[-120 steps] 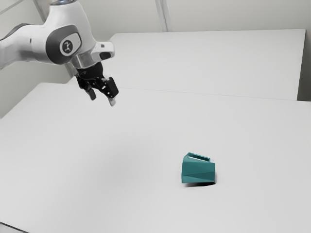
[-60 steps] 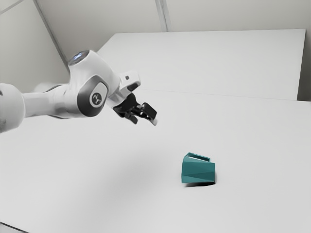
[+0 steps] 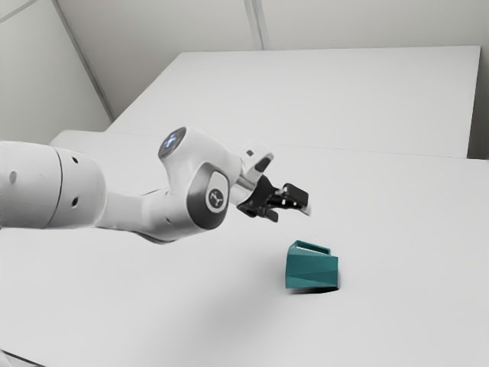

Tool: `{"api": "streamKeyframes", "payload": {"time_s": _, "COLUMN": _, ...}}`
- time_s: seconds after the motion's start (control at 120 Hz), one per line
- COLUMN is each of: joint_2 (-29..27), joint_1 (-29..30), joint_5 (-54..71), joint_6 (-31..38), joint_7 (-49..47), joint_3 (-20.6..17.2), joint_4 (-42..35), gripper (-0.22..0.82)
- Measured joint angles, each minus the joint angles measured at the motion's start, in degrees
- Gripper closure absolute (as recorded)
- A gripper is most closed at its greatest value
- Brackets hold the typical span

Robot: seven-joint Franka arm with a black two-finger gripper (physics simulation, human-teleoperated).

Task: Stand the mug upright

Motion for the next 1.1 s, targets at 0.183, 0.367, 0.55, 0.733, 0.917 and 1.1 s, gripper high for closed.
{"api": "streamKeyframes", "payload": {"time_s": 0.183, "joint_2": -0.07, "joint_1": 0.73, "joint_5": -2.75, "joint_6": 1.69, "joint_7": -0.29, "joint_3": -0.64, "joint_4": -2.97, "gripper": 0.01}}
{"api": "streamKeyframes", "payload": {"time_s": 0.367, "joint_2": 0.34, "joint_1": 0.27, "joint_5": -3.42, "joint_6": 2.33, "joint_7": -0.45, "joint_3": -2.19, "joint_4": -3.39, "gripper": 0.02}}
{"api": "streamKeyframes", "payload": {"time_s": 0.55, "joint_2": 0.55, "joint_1": 0.52, "joint_5": -4.45, "joint_6": 2.60, "joint_7": -0.63, "joint_3": -3.88, "joint_4": -4.07, "gripper": 0.02}}
{"api": "streamKeyframes", "payload": {"time_s": 0.733, "joint_2": 0.80, "joint_1": 0.41, "joint_5": -6.29, "joint_6": 2.74, "joint_7": -0.79, "joint_3": -5.82, "joint_4": -4.31, "gripper": 0.02}}
{"api": "streamKeyframes", "payload": {"time_s": 0.917, "joint_2": 0.68, "joint_1": 0.38, "joint_5": -8.23, "joint_6": 2.78, "joint_7": -0.90, "joint_3": -6.90, "joint_4": -5.38, "gripper": 0.02}}
{"api": "streamKeyframes", "payload": {"time_s": 1.1, "joint_2": 1.89, "joint_1": 0.49, "joint_5": -8.88, "joint_6": 3.16, "joint_7": -0.97, "joint_3": -7.51, "joint_4": -5.15, "gripper": 0.03}}
